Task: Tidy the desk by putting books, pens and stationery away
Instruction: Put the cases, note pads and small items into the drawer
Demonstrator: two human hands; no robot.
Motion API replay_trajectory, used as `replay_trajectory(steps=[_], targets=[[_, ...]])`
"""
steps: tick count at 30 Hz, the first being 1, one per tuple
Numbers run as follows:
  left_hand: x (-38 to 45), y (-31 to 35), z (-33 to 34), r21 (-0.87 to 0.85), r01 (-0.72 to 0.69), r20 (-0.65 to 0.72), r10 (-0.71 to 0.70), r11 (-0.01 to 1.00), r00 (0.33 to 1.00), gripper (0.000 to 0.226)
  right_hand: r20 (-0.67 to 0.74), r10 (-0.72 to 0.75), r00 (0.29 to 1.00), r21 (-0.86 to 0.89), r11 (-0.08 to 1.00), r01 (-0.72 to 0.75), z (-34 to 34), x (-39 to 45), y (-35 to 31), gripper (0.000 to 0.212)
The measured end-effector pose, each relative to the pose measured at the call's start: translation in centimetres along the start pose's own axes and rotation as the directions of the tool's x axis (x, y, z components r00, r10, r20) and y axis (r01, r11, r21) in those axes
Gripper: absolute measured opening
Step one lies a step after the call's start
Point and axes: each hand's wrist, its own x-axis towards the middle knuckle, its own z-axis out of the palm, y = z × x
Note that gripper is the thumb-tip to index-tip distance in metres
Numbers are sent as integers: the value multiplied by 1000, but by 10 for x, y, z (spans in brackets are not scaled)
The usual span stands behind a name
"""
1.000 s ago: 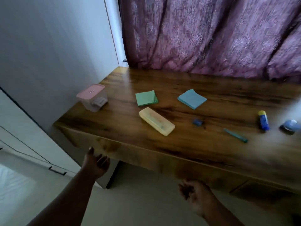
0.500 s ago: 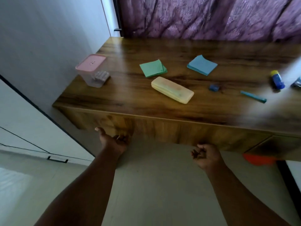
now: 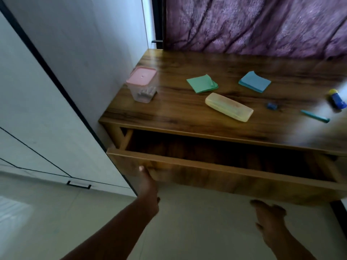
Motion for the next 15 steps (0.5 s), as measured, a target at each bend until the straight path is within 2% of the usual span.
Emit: replay_trajectory(steps=[1,2,3,4,5,6,7,8,9,10,12,13,15], targets=[[-22,-4,-9,119,-173,1,174,978,985,71,-67,-255,964,-224,946,235,-10,-18,5,61],[-45,-6,-21,216,-369,52,367,904,929,65,-47,-562,826,-398,769,500,-21,-35,8,61],[-69,-6,-33,268,-557,146,538,786,830,63,43,-795,606,-507,505,698,-32,-54,8,54],[-84,-3,-44,319,-726,276,673,609,686,60,144,-914,379,-572,236,786,-42,-66,8,50],[-90,2,-52,381,-850,443,736,363,512,58,238,-942,236,-612,43,790,-52,-72,4,50],[-84,7,-58,453,-890,603,717,54,350,55,305,-934,188,-632,-51,774,-57,-73,-2,51],[-77,13,-59,474,-850,739,630,-230,241,55,352,-913,208,-642,-73,763,-61,-73,-8,52],[-68,19,-57,471,-775,829,512,-422,225,57,379,-892,245,-662,-77,746,-62,-72,-13,52],[-63,24,-52,451,-709,875,426,-541,232,59,413,-862,292,-668,-69,741,-61,-71,-18,52],[-61,29,-46,432,-656,901,329,-619,283,60,455,-830,322,-655,-68,753,-61,-70,-21,55],[-60,31,-37,404,-613,897,163,-679,411,62,519,-797,308,-600,-83,796,-61,-68,-21,65],[-62,30,-33,379,-623,896,103,-685,432,68,534,-788,305,-585,-85,807,-62,-70,-20,65],[-66,28,-34,342,-694,917,66,-634,392,84,554,-774,306,-558,-73,827,-68,-75,-16,62]])
